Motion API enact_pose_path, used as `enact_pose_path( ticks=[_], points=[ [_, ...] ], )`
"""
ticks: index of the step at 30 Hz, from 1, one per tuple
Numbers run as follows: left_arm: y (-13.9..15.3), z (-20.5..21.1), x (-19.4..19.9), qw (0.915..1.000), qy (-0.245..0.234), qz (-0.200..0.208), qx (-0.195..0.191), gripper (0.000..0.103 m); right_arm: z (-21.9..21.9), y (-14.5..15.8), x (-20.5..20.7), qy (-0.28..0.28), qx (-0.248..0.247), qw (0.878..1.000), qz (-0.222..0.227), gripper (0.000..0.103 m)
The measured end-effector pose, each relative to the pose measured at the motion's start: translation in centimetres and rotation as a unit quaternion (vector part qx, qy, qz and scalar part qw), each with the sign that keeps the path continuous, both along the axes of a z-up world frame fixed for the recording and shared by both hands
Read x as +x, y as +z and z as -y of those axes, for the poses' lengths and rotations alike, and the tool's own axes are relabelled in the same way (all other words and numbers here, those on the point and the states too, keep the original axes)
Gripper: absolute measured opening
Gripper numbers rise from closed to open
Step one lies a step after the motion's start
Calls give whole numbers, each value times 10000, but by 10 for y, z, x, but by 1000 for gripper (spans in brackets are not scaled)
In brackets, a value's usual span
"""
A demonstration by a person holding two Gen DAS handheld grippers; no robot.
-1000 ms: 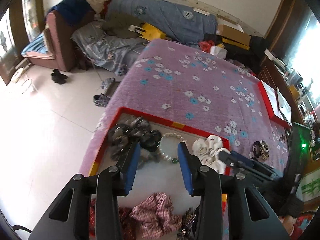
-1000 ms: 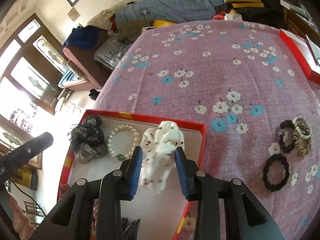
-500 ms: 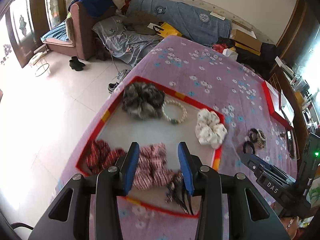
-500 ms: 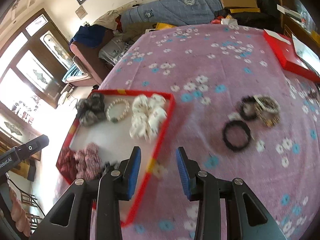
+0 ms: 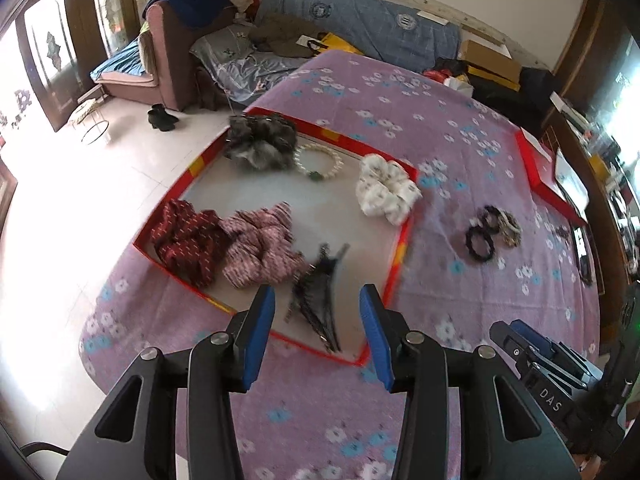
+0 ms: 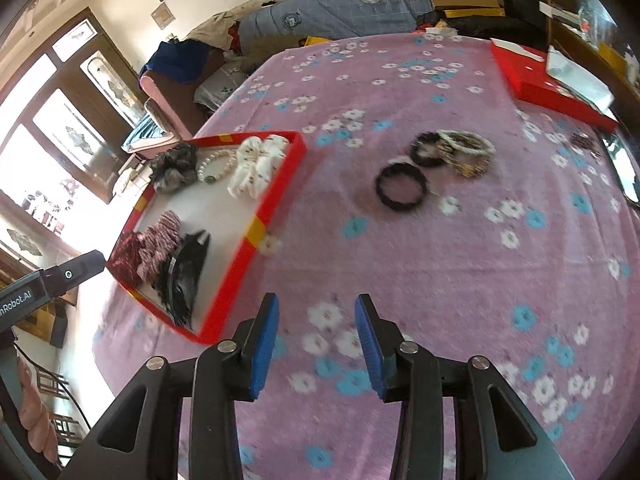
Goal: Organize jewelry
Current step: 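Withdraw both open tools from the lid toward the remaining bracelets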
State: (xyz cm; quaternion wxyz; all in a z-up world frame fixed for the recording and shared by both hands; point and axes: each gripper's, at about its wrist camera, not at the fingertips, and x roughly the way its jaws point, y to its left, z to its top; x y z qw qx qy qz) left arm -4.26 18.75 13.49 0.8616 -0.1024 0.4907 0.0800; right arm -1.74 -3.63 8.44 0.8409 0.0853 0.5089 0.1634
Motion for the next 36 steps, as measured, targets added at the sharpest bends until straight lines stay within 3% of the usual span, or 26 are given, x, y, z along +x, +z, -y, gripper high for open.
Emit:
enact_pose_path(
  ticks=[7, 13, 19, 36],
  points=[
    [10, 49, -12, 9987, -313, 163, 373, 49, 44, 1, -24, -285, -101, 9995, 5, 45],
    [12, 94, -14, 9943, -658, 216, 809, 49, 82, 3, -41, -574, -154, 9982, 51, 45],
    [15, 125, -18, 9905, -953, 227, 965, 50, 106, 2, -51, -781, -99, 9969, 49, 46],
    [15, 146, -23, 9886, -1064, 171, 1047, 52, 124, 2, -58, -921, -48, 9957, 102, 48]
  ],
)
